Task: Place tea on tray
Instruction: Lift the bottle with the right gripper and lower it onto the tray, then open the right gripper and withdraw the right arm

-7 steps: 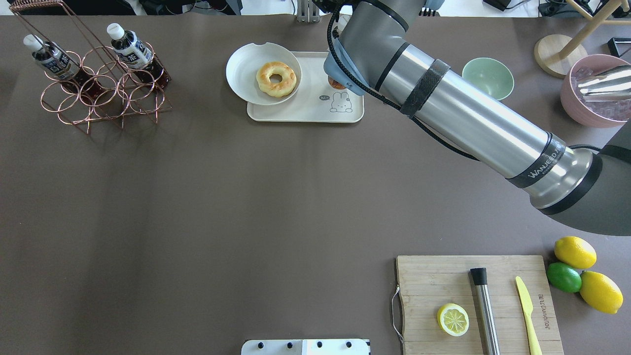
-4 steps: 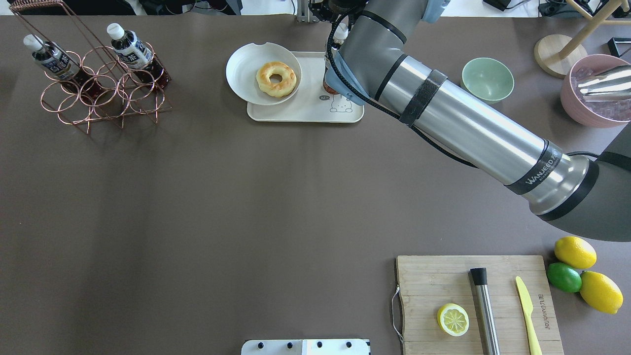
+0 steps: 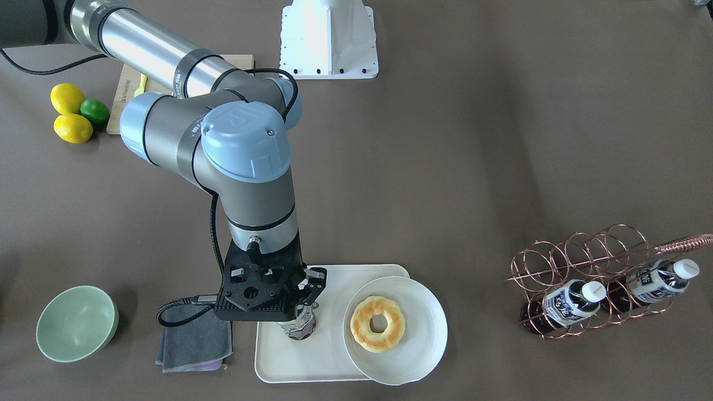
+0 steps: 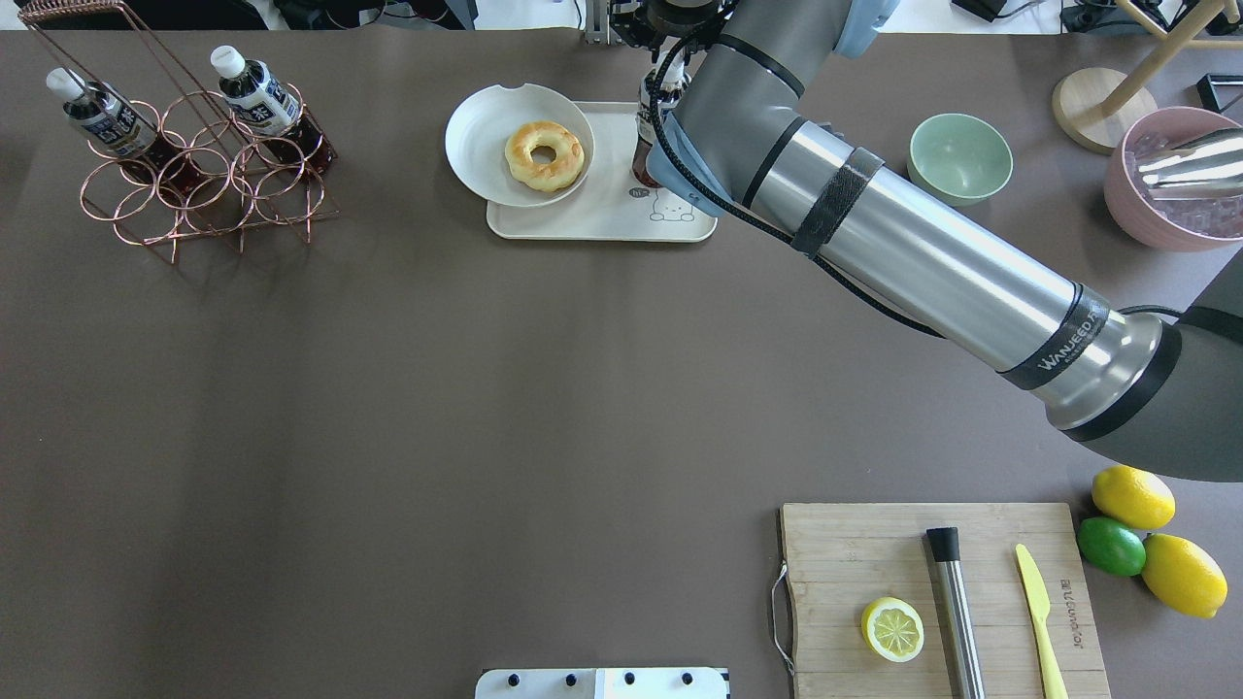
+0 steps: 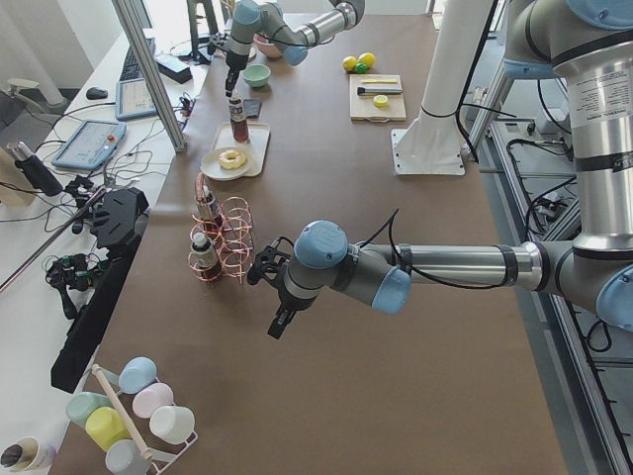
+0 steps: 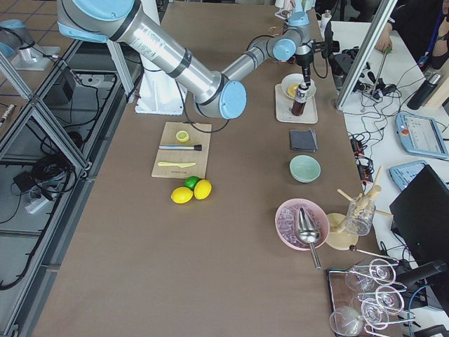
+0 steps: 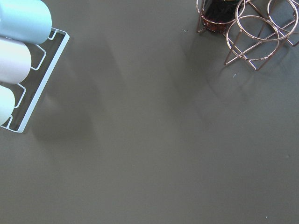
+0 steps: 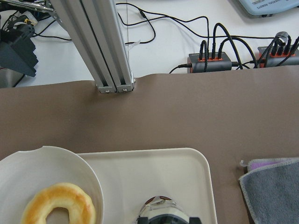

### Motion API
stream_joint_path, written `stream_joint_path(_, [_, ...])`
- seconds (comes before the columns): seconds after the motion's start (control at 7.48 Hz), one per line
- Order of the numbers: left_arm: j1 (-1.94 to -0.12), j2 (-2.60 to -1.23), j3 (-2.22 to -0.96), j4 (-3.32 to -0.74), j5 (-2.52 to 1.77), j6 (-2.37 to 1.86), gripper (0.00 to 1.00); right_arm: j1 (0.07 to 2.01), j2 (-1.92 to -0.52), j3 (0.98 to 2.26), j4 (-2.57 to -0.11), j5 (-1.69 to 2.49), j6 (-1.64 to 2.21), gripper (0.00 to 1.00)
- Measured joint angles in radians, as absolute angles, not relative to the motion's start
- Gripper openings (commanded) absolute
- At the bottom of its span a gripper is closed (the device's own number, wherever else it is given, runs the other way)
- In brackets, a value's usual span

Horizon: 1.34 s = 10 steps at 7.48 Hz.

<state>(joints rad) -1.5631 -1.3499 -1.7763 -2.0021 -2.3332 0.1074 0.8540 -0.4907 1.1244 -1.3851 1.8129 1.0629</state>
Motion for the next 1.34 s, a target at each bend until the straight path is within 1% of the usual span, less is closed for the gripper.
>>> stream_joint_path(0.4, [-1.563, -1.35, -1.778, -2.003, -2.333, 0.109, 1.0, 0.868, -0.491, 1.135, -1.362, 1.826, 1.057, 1.0])
stream_joint_path(0.53, [-1.563, -1.35, -1.78, -2.003, -2.333, 0.109, 1.0, 0.893, -0.493, 1.155, -1.368, 1.873, 1.054, 1.0])
stream_joint_path(0.67, [-1.563, -1.351, -1.781, -2.002, -2.334, 0.109, 1.0, 0.932, -0.521, 1.218, -1.397, 1.954, 1.048, 1.0])
stream_joint_path(0.8, [-1.563, -1.352, -1.782, -2.002, -2.334, 0.109, 1.0, 0.971, -0.604, 1.348, -1.451, 2.021, 1.023, 1.0])
stream_joint_path(1.07, [-1.563, -1.352, -1.782, -2.002, -2.334, 0.11, 1.0, 1.036, -0.843, 1.674, -1.631, 2.086, 0.872, 1.0])
stream_joint_path(1.2, [-1.564, -1.351, -1.781, -2.002, -2.334, 0.113, 1.0, 1.072, -0.95, 1.796, -1.718, 2.109, 0.782, 1.0])
stream_joint_path(1.34, [-1.568, -1.349, -1.776, -2.002, -2.334, 0.116, 1.0, 1.123, -1.072, 1.881, -1.763, 2.161, 0.702, 1.0])
